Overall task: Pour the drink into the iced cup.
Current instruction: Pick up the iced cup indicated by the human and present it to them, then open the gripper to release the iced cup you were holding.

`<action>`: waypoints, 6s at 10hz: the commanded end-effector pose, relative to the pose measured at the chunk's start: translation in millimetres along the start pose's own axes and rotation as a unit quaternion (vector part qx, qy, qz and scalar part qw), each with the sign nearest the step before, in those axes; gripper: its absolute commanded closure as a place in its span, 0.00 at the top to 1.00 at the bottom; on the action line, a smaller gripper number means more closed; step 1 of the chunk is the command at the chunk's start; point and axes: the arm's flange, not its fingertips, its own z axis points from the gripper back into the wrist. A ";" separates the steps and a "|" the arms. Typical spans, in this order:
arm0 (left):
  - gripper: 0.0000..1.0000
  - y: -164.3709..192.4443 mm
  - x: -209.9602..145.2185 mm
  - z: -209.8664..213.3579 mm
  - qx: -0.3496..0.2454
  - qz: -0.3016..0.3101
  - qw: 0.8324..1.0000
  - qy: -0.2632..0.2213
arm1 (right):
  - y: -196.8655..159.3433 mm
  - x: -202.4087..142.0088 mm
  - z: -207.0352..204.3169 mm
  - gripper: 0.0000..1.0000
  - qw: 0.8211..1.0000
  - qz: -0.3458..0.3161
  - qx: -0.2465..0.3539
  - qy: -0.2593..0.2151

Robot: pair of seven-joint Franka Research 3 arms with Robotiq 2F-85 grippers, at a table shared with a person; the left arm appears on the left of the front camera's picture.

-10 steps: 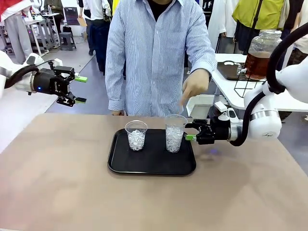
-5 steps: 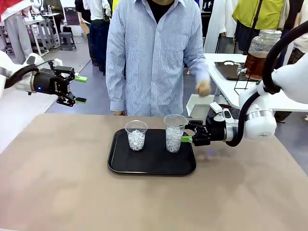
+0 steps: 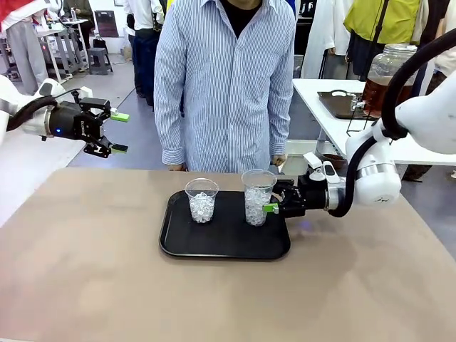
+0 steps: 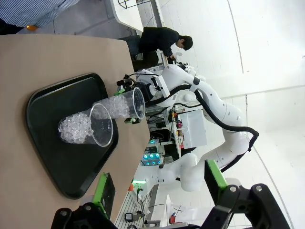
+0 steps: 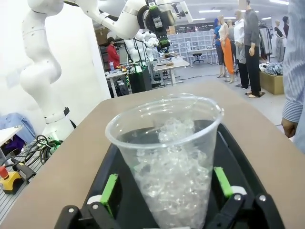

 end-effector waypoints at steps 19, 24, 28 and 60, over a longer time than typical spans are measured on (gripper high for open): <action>1.00 -2.5 -2.9 -0.3 0.002 -0.001 1.000 -0.003 | -6.8 9.9 -30.2 0.59 0.999 -0.025 -0.003 -0.037; 1.00 -2.5 -2.9 -0.3 0.002 -0.001 1.000 -0.003 | -21.6 83.6 -16.5 0.59 1.000 -0.015 0.004 -0.022; 1.00 -2.5 -2.9 -0.3 0.002 -0.001 1.000 -0.003 | -41.2 138.7 -15.4 0.59 1.000 -0.004 0.011 -0.012; 1.00 -2.5 -2.9 -0.3 0.002 -0.001 1.000 -0.003 | -35.1 134.4 -13.9 0.59 1.000 0.003 0.008 -0.021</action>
